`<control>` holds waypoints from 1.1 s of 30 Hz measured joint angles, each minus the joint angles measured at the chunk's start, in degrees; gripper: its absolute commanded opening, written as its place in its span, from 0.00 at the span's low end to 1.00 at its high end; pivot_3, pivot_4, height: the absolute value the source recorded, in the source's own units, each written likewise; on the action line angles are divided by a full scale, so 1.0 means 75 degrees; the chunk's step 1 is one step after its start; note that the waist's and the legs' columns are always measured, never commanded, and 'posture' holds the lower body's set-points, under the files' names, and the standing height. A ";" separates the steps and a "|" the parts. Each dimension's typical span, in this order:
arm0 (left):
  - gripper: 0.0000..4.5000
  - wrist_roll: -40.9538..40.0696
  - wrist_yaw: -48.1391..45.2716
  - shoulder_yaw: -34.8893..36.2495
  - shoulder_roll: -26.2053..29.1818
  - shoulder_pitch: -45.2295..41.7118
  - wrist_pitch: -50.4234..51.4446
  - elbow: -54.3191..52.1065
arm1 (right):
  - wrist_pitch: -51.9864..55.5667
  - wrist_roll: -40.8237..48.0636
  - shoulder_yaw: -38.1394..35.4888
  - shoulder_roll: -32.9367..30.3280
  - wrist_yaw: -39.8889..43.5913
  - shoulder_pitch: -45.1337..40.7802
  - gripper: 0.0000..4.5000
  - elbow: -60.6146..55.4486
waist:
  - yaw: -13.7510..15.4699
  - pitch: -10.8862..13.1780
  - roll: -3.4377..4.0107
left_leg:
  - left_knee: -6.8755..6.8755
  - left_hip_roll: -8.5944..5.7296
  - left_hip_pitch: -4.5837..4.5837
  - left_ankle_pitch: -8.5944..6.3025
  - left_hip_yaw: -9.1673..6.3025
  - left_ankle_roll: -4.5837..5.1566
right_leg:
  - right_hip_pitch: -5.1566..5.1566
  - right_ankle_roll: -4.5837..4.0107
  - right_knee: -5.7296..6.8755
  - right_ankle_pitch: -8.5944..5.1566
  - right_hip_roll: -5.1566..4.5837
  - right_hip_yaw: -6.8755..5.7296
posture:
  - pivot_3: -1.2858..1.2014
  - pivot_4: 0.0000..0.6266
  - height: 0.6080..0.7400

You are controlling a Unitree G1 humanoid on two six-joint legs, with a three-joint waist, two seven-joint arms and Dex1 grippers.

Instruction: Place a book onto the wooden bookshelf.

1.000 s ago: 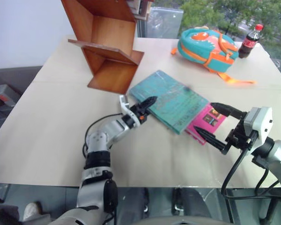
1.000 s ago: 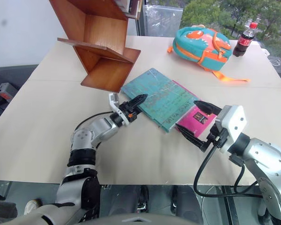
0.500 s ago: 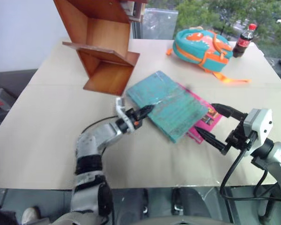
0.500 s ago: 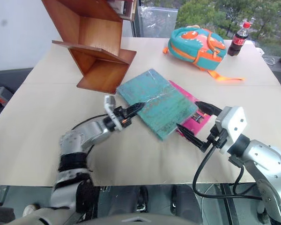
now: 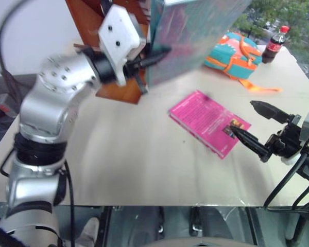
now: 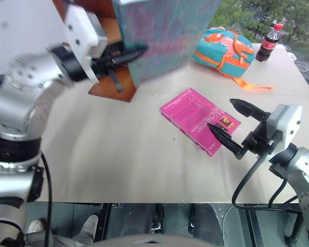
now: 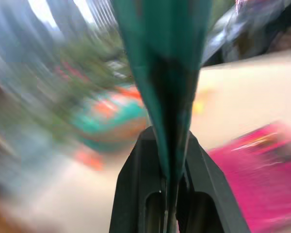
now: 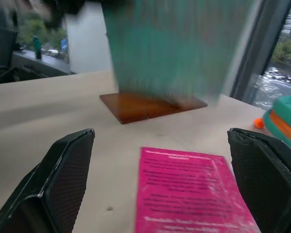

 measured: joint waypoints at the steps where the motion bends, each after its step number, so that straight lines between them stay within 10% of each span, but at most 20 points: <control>1: 0.01 0.0202 -0.0220 0.0001 0.0115 -0.0162 -0.0381 0.0118 | -0.0001 -0.0018 0.0009 0.0003 0.0001 -0.0028 1.00 0.0058 | -0.0017 -0.0002 0.0005 | -0.0002 0.0001 0.0001 -0.0001 0.0003 0.0001 | 0.0000 0.0004 -0.0001 0.0001 -0.0001 0.0004 | 0.52 0.24 1.00; 12: 0.01 0.3617 -0.3051 -0.0984 0.2549 -0.1903 -0.3660 0.4593 | -0.0218 -0.0414 0.0953 0.0173 0.0308 -0.1597 1.00 0.1004 | -0.0065 0.0031 0.0026 | 0.0002 0.0007 -0.0018 0.0000 0.0044 0.0004 | -0.0052 0.0063 0.0022 -0.0009 0.0014 0.0039 | 0.52 0.24 1.00; 33: 0.01 0.6355 -0.1219 -0.1941 0.0441 -0.3910 -0.6364 0.9998 | 0.0202 -0.0632 0.1590 0.0139 -0.0215 -0.2757 1.00 0.0462 | -0.0062 0.0029 0.0012 | 0.0141 0.0012 -0.0112 -0.0011 0.0056 0.0029 | -0.0149 0.0067 0.0149 -0.0007 -0.0004 0.0053 | 0.52 0.24 1.00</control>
